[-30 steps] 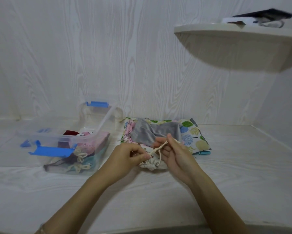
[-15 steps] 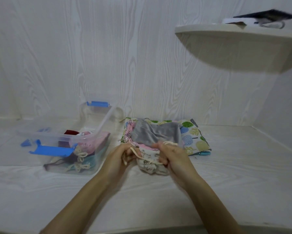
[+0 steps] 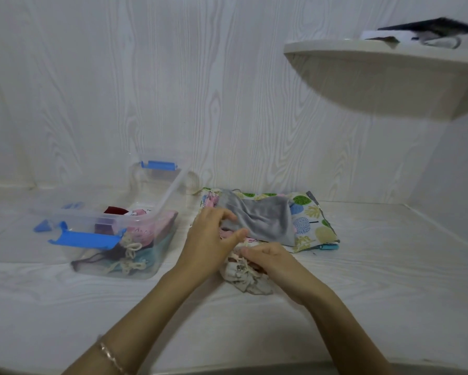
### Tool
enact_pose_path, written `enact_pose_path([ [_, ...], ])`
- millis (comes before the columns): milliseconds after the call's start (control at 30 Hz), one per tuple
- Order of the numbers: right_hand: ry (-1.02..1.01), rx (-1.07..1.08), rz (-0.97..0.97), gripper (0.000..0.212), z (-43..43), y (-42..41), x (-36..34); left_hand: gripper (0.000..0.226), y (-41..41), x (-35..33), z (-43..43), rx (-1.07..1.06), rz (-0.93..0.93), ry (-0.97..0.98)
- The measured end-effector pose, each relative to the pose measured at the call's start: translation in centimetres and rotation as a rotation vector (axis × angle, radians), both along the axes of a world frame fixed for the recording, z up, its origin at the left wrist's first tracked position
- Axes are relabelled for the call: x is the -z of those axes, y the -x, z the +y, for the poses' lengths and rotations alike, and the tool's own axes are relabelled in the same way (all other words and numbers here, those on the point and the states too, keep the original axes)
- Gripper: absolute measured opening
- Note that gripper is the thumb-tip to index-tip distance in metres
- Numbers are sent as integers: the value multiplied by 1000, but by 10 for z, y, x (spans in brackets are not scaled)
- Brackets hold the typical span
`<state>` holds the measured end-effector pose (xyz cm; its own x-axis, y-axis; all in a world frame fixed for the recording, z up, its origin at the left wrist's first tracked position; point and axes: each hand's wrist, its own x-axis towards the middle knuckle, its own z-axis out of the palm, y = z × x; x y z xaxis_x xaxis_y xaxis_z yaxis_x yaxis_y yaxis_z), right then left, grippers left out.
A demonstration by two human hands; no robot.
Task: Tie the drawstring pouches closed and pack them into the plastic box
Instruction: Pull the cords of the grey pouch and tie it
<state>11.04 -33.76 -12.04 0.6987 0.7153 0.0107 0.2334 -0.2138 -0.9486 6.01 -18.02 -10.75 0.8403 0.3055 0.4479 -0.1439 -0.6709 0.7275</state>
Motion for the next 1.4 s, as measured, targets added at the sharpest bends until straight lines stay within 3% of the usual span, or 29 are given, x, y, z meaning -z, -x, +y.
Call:
enact_pose_path([
  [100, -106, 86, 57, 98, -3, -7, 4, 19, 5, 4, 0, 188, 122, 219],
  [200, -166, 146, 77, 87, -1, -9, 7, 13, 12, 5, 1, 285, 182, 420],
  [267, -189, 199, 85, 58, 2, -3, 5, 15, 12, 6, 4, 244, 156, 376],
  [467, -222, 256, 21, 65, 5, 1, 8, 14, 10, 10, -2, 159, 106, 417],
  [633, -250, 274, -14, 23, -1, 3, 5, 16, 10, 13, -2, 67, 64, 492],
  [833, -224, 288, 2, 21, -9, 1, 6, 22, 20, 13, 13, 64, 82, 371],
  [967, -224, 219, -12, 18, -6, 5, 5, 26, 20, 10, 8, 346, 306, 314],
  [1033, -240, 188, 1, 14, -5, 6, 3, 15, 20, 8, 4, 414, 325, 282],
  [1300, -308, 125, 115, 18, -13, 4, 1, 5, 17, 11, -1, 312, 207, 420],
  [1400, -286, 220, -39, 18, -12, 6, 1, 7, 16, 12, -3, 270, 177, 439],
])
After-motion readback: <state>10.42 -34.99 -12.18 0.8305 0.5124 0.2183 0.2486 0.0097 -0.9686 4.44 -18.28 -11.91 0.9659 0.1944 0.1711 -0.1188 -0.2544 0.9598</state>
